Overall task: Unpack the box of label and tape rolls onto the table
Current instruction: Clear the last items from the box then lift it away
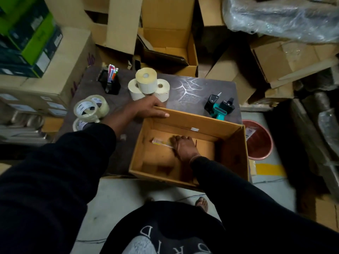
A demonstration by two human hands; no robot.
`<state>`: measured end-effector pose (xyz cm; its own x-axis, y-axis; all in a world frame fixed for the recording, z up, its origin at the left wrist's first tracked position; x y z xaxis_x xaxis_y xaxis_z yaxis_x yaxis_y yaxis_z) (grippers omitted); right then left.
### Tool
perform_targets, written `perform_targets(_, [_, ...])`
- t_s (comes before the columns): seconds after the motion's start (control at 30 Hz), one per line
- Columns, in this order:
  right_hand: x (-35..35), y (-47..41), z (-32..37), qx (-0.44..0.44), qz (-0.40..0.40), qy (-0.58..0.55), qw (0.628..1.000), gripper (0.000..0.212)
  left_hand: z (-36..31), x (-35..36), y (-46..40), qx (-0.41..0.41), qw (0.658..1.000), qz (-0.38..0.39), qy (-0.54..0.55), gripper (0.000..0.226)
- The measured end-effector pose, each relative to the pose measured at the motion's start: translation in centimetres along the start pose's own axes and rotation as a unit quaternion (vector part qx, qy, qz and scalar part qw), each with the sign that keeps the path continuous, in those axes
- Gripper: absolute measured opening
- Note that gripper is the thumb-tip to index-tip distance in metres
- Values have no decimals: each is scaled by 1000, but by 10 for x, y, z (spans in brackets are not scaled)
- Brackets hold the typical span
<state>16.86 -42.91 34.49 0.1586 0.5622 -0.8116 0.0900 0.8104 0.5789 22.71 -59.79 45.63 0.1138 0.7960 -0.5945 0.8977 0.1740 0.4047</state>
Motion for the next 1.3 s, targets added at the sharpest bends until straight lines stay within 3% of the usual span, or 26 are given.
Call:
perform_targets(0.1, [-16,6,-10,41,19,-125,991,34,4,3,2,-10,1000,-7,1,25])
perform_targets(0.2, [-17,24,-39,70,81,-297,949,34,-9,0,-2,-3,998,24,-51,25])
perform_targets(0.3, [-32,72,-72,43,63,-573,816,24,-23,0,-11,-6,994,52,-94,22])
perform_targets(0.33, [-51,90,-78,16,74,-608,791,22,-28,1,-15,-4,993,55,-101,28])
perform_targets(0.37, [-66,102,-82,4,122,-611,782,26,-33,2,-20,-5,992,59,-113,35])
perform_targets(0.43, [-97,129,-98,-15,157,-529,834,31,-46,7,-30,-10,987,70,-144,43])
perform_targets(0.53, [-132,168,-138,-59,75,-552,828,29,-69,23,-50,-9,983,106,-152,40])
perform_targets(0.63, [-132,194,-197,-36,-76,-667,740,39,-92,42,-74,0,981,114,-156,43])
perform_targets(0.73, [-96,196,-261,100,-197,-738,637,60,-116,56,-93,11,982,110,-152,41])
perform_targets(0.8, [-66,198,-289,185,-234,-745,596,56,-129,64,-102,28,984,113,-138,35])
perform_targets(0.87, [-42,195,-310,222,-248,-745,577,43,-135,69,-108,27,986,116,-121,33])
perform_targets(0.93, [-19,191,-321,250,-229,-756,559,16,-133,71,-110,16,988,112,-104,30])
perform_targets(1.07, [24,182,-339,279,-203,-800,490,16,-123,72,-113,7,991,118,-61,16])
perform_targets(1.3, [26,172,-345,268,-195,-838,434,31,-112,72,-116,-7,990,112,-89,18])
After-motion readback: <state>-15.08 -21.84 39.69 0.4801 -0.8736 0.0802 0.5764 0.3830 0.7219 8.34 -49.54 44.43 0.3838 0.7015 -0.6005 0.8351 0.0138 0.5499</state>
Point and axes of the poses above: each hand's wrist, its own y-axis away from the middle knuckle, its own x-axis out of the palm, z = x × y, the point moved 8 cm from there along -y, towards the middle knuckle, and after that the axes turned 12 degrees about z, right-handed, at the moved point
